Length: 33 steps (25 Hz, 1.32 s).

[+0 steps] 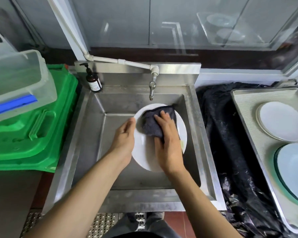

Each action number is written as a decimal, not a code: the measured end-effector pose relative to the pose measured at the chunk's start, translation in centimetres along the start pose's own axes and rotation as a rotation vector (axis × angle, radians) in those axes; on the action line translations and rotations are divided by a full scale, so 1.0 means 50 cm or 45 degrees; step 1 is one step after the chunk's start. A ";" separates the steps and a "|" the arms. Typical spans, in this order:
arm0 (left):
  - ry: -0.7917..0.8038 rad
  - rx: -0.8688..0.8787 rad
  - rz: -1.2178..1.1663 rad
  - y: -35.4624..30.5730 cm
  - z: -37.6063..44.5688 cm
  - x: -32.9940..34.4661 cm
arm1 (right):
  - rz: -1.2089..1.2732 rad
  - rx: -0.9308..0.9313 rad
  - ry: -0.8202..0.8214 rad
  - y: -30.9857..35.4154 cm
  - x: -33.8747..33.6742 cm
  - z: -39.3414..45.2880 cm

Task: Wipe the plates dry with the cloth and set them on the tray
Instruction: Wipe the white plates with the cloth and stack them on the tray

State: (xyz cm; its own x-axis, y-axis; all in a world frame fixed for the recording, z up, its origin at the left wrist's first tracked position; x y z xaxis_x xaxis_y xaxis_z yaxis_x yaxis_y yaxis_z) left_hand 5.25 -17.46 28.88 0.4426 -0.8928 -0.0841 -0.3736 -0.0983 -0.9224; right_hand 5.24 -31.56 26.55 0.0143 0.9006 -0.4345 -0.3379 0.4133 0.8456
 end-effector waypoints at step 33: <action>0.029 0.058 -0.100 -0.053 0.045 -0.080 | 0.029 -0.140 0.093 0.091 0.111 -0.015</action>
State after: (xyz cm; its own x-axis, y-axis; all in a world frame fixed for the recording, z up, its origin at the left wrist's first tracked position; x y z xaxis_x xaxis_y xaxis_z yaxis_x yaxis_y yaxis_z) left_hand 6.32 -12.64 30.78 0.4505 -0.8928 -0.0024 -0.3007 -0.1492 -0.9420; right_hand 3.08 -24.79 27.73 -0.0618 0.8957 -0.4404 -0.4382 0.3721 0.8182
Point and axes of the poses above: each hand's wrist, its own z-axis towards the middle knuckle, its own x-axis out of the palm, y = z × x, the point moved 2 cm from there along z, towards the middle knuckle, and after that the axes turned 5 degrees about z, right-handed, at the moved point
